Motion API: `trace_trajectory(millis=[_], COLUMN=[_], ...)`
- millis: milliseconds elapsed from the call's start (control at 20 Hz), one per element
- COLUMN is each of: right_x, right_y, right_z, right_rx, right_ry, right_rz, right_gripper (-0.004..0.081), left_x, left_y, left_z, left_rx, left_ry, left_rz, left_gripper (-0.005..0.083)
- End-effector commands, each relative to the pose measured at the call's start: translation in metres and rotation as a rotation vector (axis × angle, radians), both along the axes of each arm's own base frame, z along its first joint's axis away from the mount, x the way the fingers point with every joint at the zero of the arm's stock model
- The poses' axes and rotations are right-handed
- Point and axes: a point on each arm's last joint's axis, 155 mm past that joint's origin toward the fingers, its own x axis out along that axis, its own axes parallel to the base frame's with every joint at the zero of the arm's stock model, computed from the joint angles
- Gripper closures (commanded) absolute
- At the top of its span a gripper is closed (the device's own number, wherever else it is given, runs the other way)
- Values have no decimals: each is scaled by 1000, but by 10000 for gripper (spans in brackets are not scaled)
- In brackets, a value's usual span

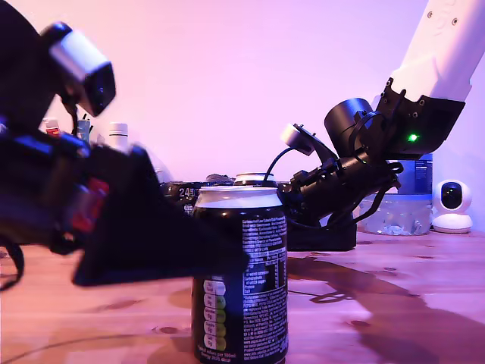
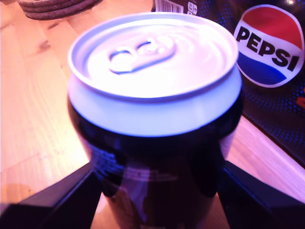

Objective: Stack up the Pepsi cans on top of each other

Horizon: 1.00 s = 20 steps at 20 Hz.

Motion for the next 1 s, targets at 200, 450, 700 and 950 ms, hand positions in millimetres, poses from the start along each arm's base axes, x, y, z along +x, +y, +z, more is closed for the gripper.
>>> trace_trajectory(millis=[200,450,700,950], right_x=[8,8,9,14], right_y=[3,3,3,0], right_z=[52,52,53,51], right_rx=[46,46,45,10], right_ry=[-114,-115,-127,-162], right_rz=[4,4,7,-14], right_gripper=[350,350,325,306], left_x=[18,17,15,12], left_y=[-20,-28,-31,-35], left_z=[-14,-13,-12,-6], left_rx=[29,9,8,-16], left_ry=[-4,-11,-11,-21], left_rz=[1,-32,-40,-57], left_gripper=[-19,-19,-19,-19])
